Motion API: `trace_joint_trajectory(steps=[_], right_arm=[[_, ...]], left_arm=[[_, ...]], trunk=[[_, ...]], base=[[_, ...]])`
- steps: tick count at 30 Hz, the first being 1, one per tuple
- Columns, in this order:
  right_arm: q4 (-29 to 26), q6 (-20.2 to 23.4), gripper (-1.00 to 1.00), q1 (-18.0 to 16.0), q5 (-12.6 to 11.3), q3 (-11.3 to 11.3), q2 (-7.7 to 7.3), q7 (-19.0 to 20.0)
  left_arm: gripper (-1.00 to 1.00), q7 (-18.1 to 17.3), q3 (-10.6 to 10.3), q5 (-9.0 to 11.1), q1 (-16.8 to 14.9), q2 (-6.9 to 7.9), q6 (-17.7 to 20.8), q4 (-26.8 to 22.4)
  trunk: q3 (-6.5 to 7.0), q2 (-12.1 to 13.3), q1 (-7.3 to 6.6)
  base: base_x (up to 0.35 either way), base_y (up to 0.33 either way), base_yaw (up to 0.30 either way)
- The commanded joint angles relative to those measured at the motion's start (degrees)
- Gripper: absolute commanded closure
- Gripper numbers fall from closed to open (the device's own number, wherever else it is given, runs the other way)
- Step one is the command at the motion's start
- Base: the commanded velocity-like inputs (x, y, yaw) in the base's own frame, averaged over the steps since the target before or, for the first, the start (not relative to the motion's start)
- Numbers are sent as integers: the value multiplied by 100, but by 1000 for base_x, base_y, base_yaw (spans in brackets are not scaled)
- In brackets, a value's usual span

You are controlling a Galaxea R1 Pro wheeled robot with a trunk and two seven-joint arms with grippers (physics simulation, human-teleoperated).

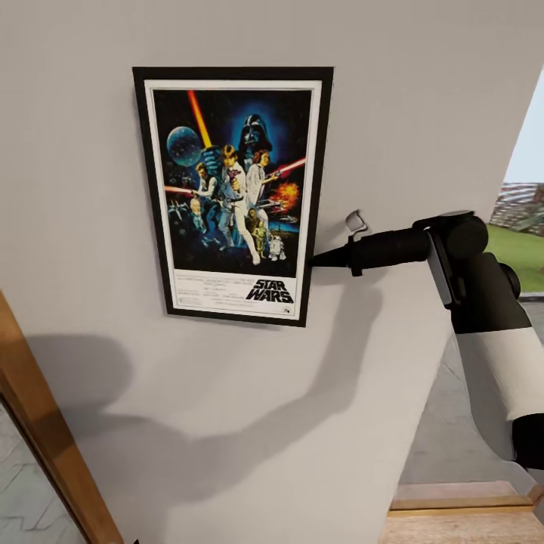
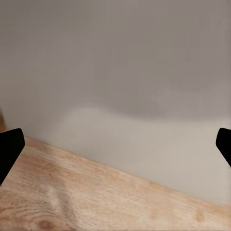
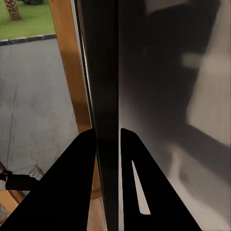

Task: Pick up the poster from the kitchen countertop and hang it on one of the wall nails in the kitchen.

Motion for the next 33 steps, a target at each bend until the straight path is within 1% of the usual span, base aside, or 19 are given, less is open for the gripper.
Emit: trace_joint_trajectory(steps=[1,7,33], right_arm=[[0,76,100,-4,7,5,-3,37],[0,76,100,-3,7,5,-5,37],[-123,83,100,-4,7,5,-14,37]], left_arm=[[-100,-23,-48,58,-2,1,-10,5],[-100,-22,-48,58,-2,1,-10,5],[-100,-22,-48,58,-2,1,-10,2]], trunk=[[-3,-5,2],[-3,-5,2],[-3,-5,2]], base=[[0,117,0],[0,59,0],[0,13,0]])
